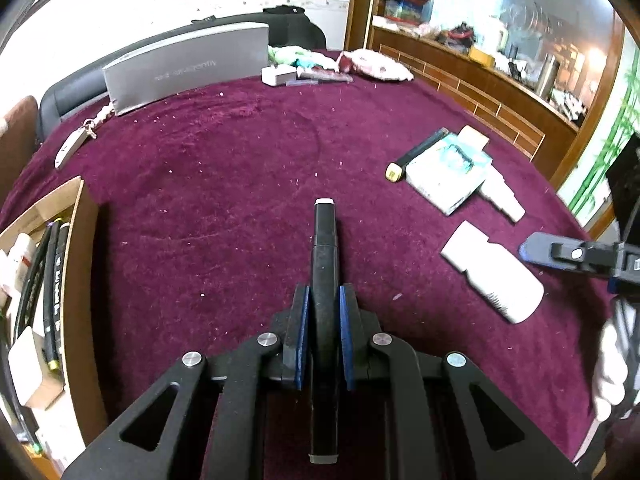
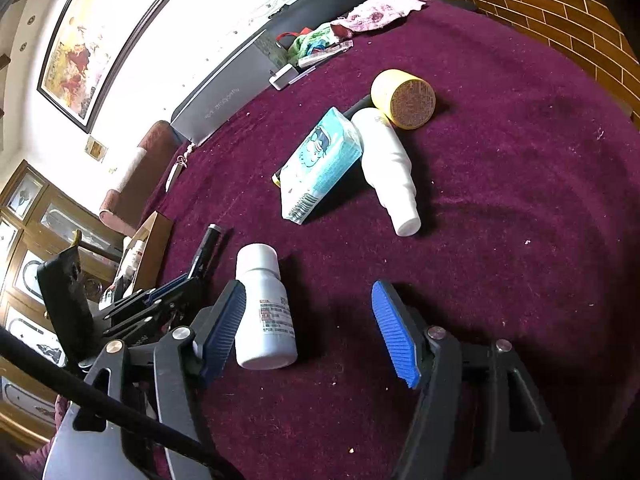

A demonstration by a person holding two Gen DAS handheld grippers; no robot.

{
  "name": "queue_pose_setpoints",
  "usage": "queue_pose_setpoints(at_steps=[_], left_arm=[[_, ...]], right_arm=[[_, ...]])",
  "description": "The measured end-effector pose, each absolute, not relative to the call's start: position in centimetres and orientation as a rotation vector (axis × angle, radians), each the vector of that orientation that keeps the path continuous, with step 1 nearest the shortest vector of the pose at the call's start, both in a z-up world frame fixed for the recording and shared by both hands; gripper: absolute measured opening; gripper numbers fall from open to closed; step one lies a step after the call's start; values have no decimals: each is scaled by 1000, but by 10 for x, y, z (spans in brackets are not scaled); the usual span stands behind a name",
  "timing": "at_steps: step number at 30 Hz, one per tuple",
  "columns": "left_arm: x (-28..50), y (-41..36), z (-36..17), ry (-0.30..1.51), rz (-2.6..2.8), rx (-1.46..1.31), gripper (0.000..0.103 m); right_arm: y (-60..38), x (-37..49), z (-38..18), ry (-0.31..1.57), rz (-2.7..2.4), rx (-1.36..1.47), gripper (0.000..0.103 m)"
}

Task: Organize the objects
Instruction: 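Lift the black marker with the left tool and hold it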

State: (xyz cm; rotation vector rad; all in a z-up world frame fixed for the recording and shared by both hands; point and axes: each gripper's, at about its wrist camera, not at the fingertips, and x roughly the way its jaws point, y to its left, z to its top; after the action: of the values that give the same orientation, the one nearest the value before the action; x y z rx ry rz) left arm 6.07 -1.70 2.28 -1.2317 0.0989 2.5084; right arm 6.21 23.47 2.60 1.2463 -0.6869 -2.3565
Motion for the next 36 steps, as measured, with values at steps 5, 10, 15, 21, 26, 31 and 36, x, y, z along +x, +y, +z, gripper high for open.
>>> queue_pose_setpoints(at_steps=[5, 10, 15, 21, 26, 31, 36], left_arm=[[78, -22, 41, 76, 2512, -1152, 11], [91, -33, 55, 28, 2507, -1104, 12], [99, -45, 63, -27, 2516, -1082, 12], [104, -52, 69, -67, 2521, -1057, 12], [110, -54, 74, -79, 2516, -1032, 12], [114, -54, 76, -82, 2511, -1018, 12], [116, -55, 77, -95, 2504, -1012, 12]], right_arm=[[233, 63, 26, -676, -2364, 1248, 65], [231, 63, 28, -654, -2378, 1252, 65], [228, 63, 28, -627, -2395, 1257, 65], [226, 63, 29, -605, -2410, 1261, 65], [225, 63, 29, -595, -2417, 1261, 66], [224, 65, 29, -585, -2423, 1262, 66], [224, 65, 29, -583, -2424, 1262, 66]])
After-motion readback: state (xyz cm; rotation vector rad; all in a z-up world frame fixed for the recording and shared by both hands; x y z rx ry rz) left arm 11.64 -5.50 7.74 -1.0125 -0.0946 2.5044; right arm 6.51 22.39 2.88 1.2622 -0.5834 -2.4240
